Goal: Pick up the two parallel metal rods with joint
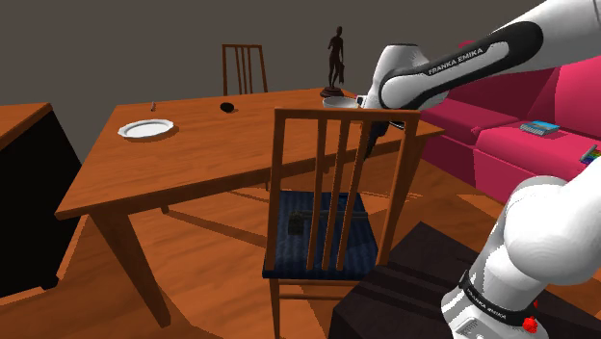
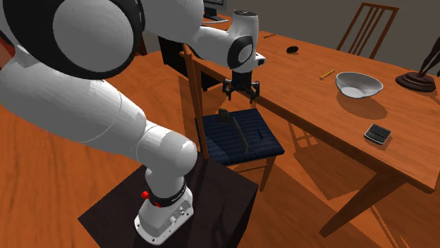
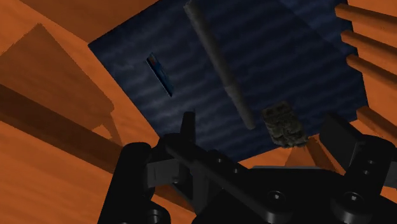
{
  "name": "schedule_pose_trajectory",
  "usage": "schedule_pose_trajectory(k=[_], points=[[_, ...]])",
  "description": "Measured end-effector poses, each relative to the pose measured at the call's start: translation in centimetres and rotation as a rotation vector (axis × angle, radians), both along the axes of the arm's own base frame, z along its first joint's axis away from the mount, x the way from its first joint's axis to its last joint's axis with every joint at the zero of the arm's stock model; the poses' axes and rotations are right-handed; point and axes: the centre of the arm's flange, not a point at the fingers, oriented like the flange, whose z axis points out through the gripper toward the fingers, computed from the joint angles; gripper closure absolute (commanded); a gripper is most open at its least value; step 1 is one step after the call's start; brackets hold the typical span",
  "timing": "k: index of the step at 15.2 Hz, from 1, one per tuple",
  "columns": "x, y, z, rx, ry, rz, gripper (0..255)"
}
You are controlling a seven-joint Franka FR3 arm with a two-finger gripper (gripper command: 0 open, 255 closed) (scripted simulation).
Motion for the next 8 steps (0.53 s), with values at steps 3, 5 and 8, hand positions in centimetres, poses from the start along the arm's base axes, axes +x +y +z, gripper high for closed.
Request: schedule_pose_trajectory(k=[3,5,8], points=[[1.5,-0.5,-2.2,0.006,-0.024,0.049,0],[2.3,-0.6,-3.0,0.019,-0.071,0.074,0],[5.1,0.4,-7.6,-0.031,-0.042,0.197,0]])
